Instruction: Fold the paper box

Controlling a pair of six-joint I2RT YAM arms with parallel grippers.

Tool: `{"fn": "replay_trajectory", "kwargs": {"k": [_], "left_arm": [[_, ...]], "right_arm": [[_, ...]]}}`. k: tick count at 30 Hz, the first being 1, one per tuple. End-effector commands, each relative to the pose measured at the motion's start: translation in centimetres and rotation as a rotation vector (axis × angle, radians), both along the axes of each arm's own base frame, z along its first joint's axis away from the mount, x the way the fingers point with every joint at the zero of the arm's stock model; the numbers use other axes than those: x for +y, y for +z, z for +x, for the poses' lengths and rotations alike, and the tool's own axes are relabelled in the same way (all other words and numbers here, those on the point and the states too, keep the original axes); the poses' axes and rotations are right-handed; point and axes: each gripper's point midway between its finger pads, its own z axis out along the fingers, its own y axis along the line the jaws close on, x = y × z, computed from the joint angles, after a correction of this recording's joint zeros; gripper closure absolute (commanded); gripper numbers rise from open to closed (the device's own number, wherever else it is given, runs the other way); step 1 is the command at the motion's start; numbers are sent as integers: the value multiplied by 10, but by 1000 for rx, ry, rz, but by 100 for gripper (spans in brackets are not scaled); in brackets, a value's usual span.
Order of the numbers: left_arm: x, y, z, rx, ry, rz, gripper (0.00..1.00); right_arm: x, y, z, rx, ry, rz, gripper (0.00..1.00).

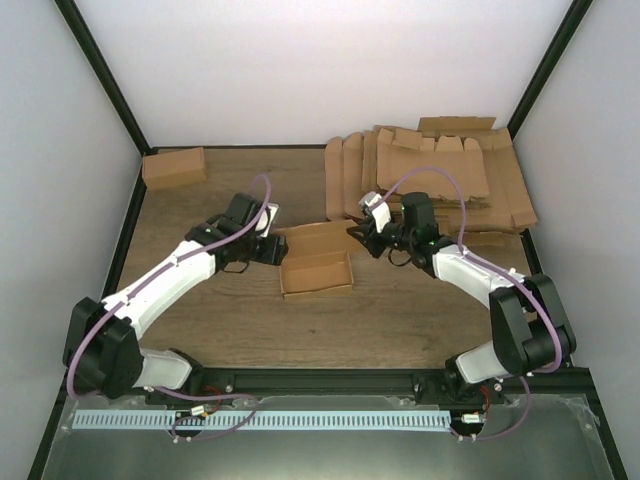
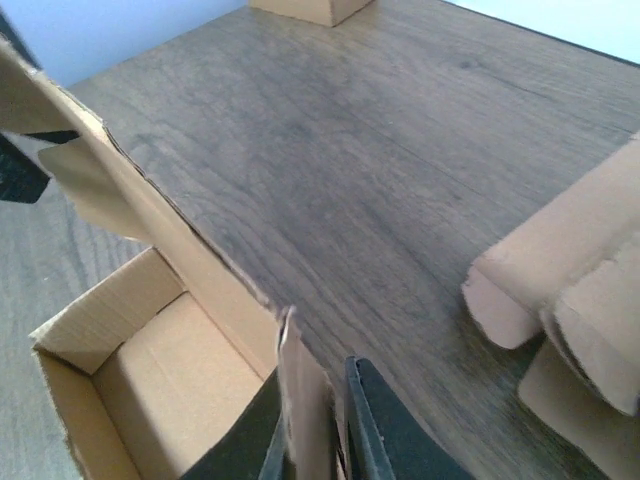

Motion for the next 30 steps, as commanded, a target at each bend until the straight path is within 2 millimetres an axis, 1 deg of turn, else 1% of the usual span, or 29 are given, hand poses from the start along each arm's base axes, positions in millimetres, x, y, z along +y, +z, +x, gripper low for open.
{"fn": "replay_trajectory", "kwargs": {"k": [1,3,5,6,8,10,11,14,18,24,27,30], "left_arm": [[16,8,6,-54,129,-19,32],[21,9,2,-60,149,-29,28],[23,11,-2,-67,155,-43,26],[22,11,-3,-65,153,-51,26],[18,9,-5,-51,138,-66,30],[12,5,-6,-28,116,-82,34],[9,4,-7,-18,106,-90,35],[4,3,-7,-2,93,-111,44],[4,3,-8,6,99,-110,54],[3,-7,-12,46,106,-112,63],[3,-10,-13,59,112,-120,64],[0,-12,-14,73,111,-137,66]], "right_arm": [[-10,11,12,-1,-108,5,87],[-11,9,11,22,-126,-3,86],[-12,6,10,36,-142,-15,85],[-12,5,9,43,-145,-22,82],[-14,2,6,62,-154,-33,74],[-16,1,4,76,-161,-39,71],[-17,0,3,83,-166,-41,71],[-18,0,-2,115,-174,-37,70],[-16,3,-9,153,-186,-11,70],[-10,-7,-14,209,-207,-17,70],[-11,-12,-15,246,-231,-16,66],[-12,-13,-16,271,-256,-4,65]]}}
